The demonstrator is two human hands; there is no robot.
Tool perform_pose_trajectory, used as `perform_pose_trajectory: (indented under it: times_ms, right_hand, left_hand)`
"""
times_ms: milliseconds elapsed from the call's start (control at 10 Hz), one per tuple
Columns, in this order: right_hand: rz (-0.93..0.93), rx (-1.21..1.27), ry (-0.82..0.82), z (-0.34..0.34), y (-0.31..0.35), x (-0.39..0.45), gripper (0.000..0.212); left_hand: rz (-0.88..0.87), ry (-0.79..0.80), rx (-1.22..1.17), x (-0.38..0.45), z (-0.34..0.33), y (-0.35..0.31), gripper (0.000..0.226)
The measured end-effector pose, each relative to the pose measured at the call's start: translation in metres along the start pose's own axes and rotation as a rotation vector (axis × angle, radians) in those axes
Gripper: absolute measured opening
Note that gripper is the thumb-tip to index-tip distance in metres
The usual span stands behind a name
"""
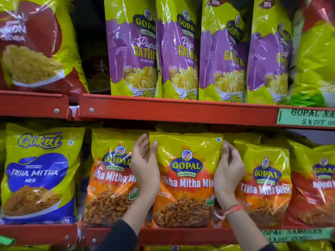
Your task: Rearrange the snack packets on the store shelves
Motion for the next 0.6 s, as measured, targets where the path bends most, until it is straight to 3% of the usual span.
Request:
perform_pose_trajectory:
  times_ms: [100,200,400,500,600]
  right_hand:
    - [0.352,-0.145,0.057,0.005,0.003,-0.034,0.052]
    - [0.768,-0.407,0.123,0.011,-0.027,-0.074,0.058]
    - [0.889,-0.782,0.354,0.021,-0.074,-0.081,0.063]
    - [0.881,-0.812,0.356,0.032,-0.057,-0.085,0.064]
    - [0.865,-0.730,0.261,0.042,-0.013,-0.090,0.065]
  left_hand:
    - [-0.417,0.196,0.362,-0.026,0.001,0.003,0.047]
    - [-0.688,0.483,0.729,-0.048,0.019,0.034,0.059]
    - [-0.512,0.687,1.129,-0.054,0.044,0.055,0.066]
    - [-0.502,0.740,1.147,-0.056,0.049,0.029,0.069]
    - [-0.554,0.666,1.057,-0.050,0.059,-0.015,0.069]
Point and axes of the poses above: each hand's wrist, its own x-axis towards the middle knuckle, its own z-axis out of the back of the hand, y = z × x, the point moved 1 cm from there along x, towards the middle knuckle, and after that the axes turned 15 degrees about -x, right-handed, at the moved point
